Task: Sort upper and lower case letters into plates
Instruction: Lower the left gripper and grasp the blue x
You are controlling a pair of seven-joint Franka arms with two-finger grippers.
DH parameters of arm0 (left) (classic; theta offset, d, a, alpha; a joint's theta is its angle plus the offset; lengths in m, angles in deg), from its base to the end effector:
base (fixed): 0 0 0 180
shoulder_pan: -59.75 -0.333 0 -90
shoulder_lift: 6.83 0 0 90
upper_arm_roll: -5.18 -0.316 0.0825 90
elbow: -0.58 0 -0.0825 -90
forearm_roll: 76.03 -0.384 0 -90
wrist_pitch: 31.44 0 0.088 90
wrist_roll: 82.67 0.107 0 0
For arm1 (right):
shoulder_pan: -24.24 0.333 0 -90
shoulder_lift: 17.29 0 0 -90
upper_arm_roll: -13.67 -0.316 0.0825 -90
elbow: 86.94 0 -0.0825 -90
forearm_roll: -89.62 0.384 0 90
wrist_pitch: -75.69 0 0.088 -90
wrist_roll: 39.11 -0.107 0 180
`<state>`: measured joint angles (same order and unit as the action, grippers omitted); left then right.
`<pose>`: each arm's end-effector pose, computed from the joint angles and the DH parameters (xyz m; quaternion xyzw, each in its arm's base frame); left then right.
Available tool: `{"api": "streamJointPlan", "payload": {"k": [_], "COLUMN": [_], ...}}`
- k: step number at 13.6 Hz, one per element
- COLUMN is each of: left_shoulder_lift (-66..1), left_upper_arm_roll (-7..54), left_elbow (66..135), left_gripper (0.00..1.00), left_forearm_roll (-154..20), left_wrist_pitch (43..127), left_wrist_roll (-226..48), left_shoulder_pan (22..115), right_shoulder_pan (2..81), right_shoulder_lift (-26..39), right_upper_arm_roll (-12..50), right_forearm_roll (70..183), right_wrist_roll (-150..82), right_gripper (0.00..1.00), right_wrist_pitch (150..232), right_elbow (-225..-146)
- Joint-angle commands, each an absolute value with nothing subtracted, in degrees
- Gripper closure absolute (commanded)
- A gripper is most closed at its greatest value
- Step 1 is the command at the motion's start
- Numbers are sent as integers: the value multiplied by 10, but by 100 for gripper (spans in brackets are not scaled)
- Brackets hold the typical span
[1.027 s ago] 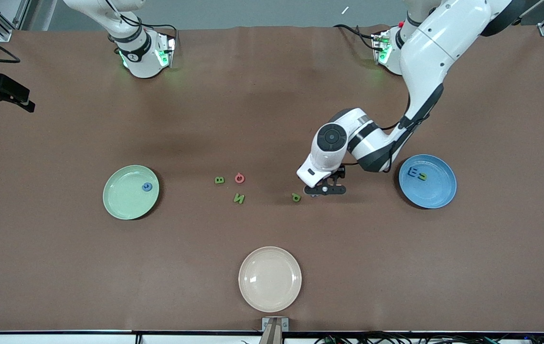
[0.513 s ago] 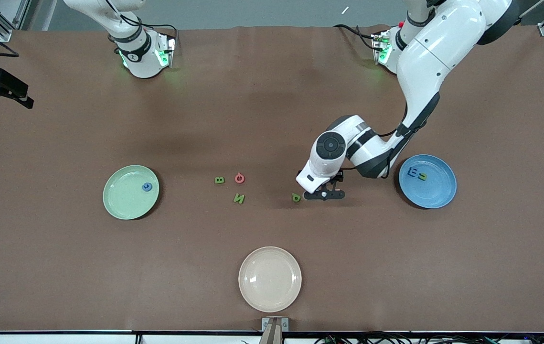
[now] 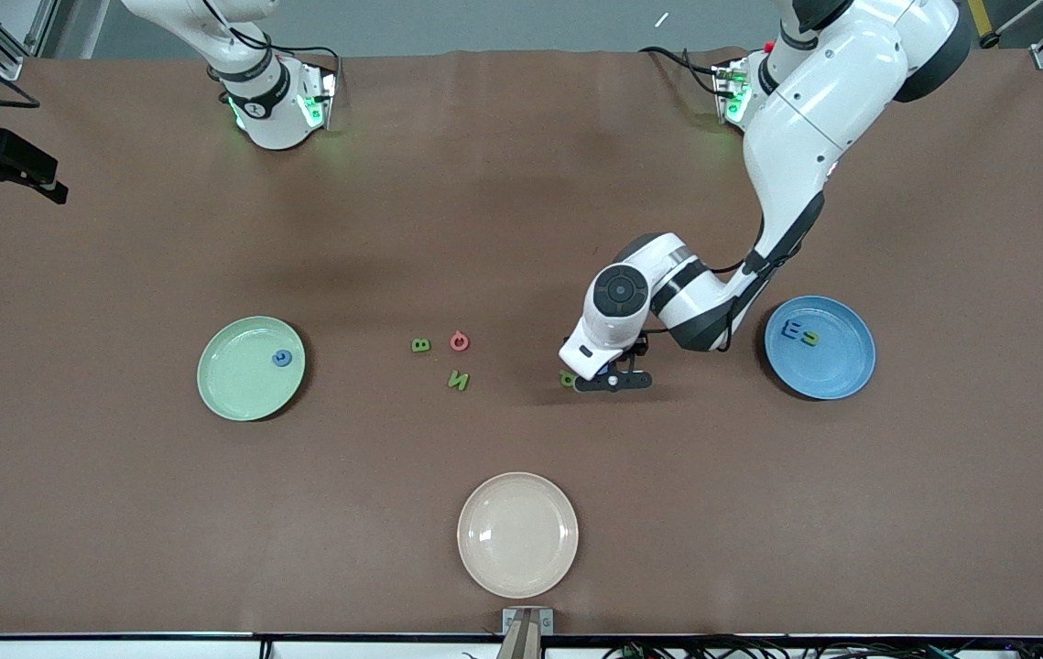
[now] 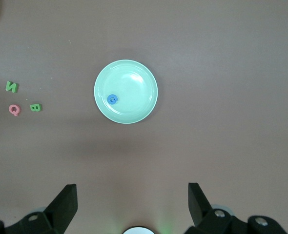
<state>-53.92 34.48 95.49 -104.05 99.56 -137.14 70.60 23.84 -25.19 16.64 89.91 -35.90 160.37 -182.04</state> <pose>0.5429 -0.3967 0.1687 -0.9994 -0.0193 0.0251 0.0141 0.5001 -0.0309 0.6476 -0.9997 0.0009 0.0217 0.0073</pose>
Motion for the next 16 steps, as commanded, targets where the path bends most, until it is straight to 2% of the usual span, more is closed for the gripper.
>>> {"api": "streamJointPlan", "payload": {"k": [1,4,11,16], "left_shoulder_lift": [-545,-544,-544,-545], "left_upper_arm_roll": [338,338,317,317], "left_elbow": [943,942,931,931], "left_gripper": [35,47,52,65], "left_forearm_roll": [-1042,-1042,-1042,-1042], "left_wrist_pitch": [995,995,1027,1035], "left_wrist_roll": [-1380,-1380,-1375,-1378], "left_shoulder_pan": [712,708,712,712], "right_shoulder_pan": [223,221,221,221], "right_shoulder_lift": [-274,-279,-284,-284], "right_upper_arm_roll": [163,162,161,160], "right_forearm_roll": [905,905,901,901], "right_wrist_roll": [-361,-361,-361,-361], "right_gripper": [0,0,0,0], "right_wrist_pitch": [1612,1607,1610,1611], "right_elbow": [-1847,-1847,-1854,-1855]}}
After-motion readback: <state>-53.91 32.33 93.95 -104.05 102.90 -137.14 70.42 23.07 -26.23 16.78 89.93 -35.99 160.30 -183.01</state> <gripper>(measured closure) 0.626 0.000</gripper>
